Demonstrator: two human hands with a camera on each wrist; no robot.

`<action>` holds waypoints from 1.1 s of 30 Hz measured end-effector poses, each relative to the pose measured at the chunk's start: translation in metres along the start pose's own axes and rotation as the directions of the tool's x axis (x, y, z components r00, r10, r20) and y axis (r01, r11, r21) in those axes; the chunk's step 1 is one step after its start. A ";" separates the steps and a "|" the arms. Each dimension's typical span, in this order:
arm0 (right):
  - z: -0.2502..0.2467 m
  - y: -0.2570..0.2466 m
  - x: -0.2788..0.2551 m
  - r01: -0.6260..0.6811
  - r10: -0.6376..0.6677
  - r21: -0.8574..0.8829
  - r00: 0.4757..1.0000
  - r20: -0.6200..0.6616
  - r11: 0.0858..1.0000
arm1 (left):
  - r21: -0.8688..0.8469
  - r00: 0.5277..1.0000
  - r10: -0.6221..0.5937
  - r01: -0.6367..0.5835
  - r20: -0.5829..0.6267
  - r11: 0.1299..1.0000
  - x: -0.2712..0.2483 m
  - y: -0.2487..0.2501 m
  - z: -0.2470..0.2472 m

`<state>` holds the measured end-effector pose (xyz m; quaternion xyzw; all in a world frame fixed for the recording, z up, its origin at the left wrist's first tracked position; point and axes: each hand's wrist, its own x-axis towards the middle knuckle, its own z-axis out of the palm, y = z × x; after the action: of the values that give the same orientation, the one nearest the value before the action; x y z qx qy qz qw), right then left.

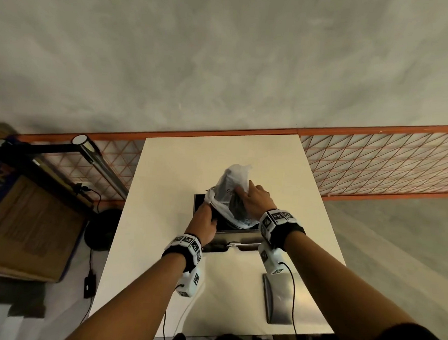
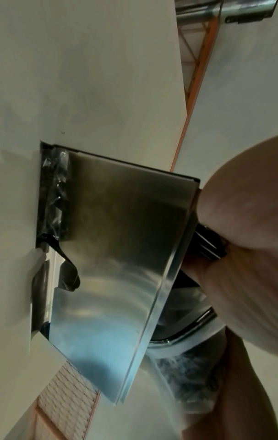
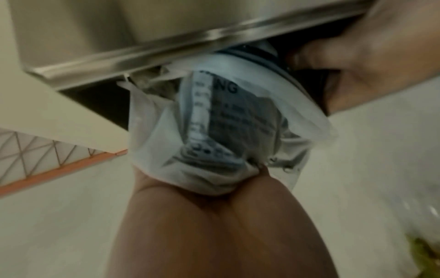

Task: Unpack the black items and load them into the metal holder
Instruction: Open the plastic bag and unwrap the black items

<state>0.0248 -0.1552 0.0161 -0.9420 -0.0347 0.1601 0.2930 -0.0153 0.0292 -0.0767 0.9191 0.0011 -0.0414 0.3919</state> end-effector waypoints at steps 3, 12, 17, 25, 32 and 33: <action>-0.001 -0.005 0.000 0.069 -0.065 0.115 0.997 -0.042 0.991 | -0.016 0.999 0.026 -0.027 -0.044 0.999 -0.001 0.002 -0.001; -0.001 -0.019 -0.008 0.236 -0.206 0.195 0.965 -0.163 0.952 | -0.060 0.999 -0.040 0.038 -0.035 0.997 -0.002 0.009 -0.004; 0.014 -0.010 -0.007 0.173 -0.178 -0.136 0.984 -0.020 0.975 | -0.117 0.998 0.064 -0.064 -0.005 0.991 -0.005 0.011 -0.002; -0.008 -0.007 -0.009 0.082 -0.070 0.254 0.996 -0.055 0.964 | -0.085 0.999 0.017 -0.014 0.040 0.996 -0.004 0.010 0.000; -0.015 -0.024 -0.013 0.132 -0.053 0.440 0.981 -0.186 0.888 | -0.080 0.999 0.033 -0.033 -0.009 0.996 0.002 0.009 -0.001; -0.015 -0.023 -0.013 0.121 -0.064 0.406 0.987 -0.150 0.906 | -0.072 0.999 0.032 -0.032 -0.014 0.997 0.001 0.008 0.000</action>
<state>0.0177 -0.1464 0.0443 -0.8645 -0.0250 0.0865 0.4945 -0.0136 0.0231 -0.0708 0.9045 -0.0097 -0.0293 0.4253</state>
